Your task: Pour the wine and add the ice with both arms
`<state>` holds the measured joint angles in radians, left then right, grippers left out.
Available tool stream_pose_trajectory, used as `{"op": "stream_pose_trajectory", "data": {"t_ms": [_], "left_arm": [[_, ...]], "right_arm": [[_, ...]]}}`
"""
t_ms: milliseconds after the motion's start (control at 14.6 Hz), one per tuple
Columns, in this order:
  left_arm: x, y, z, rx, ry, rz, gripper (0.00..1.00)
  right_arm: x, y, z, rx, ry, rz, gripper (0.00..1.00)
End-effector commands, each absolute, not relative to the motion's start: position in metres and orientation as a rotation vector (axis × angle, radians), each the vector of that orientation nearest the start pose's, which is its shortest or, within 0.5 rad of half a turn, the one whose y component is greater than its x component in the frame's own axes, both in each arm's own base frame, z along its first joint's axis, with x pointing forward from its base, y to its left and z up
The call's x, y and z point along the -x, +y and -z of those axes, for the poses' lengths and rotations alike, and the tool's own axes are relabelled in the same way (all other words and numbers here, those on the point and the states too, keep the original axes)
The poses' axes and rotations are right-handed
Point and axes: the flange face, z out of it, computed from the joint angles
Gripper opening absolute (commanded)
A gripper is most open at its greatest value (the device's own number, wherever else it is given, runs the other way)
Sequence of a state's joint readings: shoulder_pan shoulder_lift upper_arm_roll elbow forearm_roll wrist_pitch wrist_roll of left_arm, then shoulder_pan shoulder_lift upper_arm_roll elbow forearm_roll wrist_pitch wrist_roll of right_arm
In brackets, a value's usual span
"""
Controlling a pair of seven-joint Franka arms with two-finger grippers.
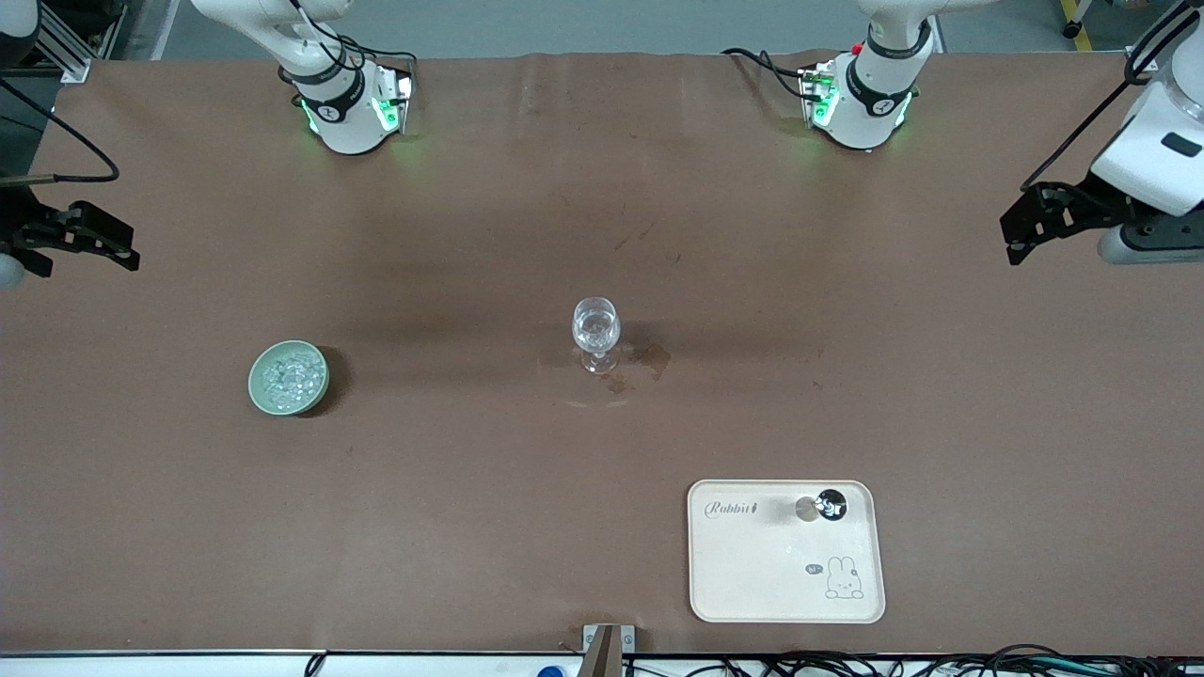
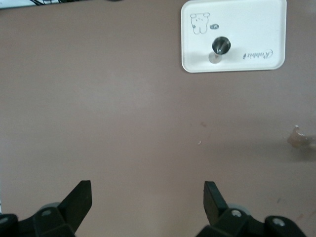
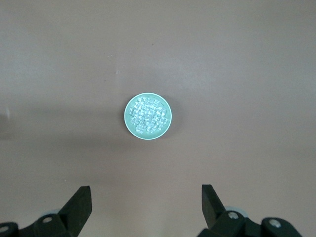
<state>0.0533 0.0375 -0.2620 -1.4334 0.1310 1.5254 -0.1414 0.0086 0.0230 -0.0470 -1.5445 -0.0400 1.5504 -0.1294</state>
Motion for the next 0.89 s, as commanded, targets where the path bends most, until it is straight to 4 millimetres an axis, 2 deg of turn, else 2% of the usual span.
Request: {"op": "stream_pose_trajectory", "data": {"t_ms": [0, 206, 411, 823], "left_arm": [[-0.53, -0.092, -0.661, 3.07, 0.095, 0.07, 1.0], [-0.512, -0.082, -0.65, 3.129, 0.071, 0.025, 1.0], [-0.497, -0.074, -0.637, 3.126, 0.046, 0.068, 1.0], [-0.503, -0.065, -0.644, 3.129, 0.02, 0.099, 1.0]], "right_arm": [[-0.553, -0.026, -0.625, 3.156, -0.161, -0.066, 0.99], [-0.55, -0.025, -0.625, 3.155, -0.163, -0.085, 0.99], [-0.549, -0.025, -0.626, 3.154, -0.163, -0.088, 0.99], [-0.547, -0.025, -0.628, 3.152, -0.163, -0.09, 0.99]]}}
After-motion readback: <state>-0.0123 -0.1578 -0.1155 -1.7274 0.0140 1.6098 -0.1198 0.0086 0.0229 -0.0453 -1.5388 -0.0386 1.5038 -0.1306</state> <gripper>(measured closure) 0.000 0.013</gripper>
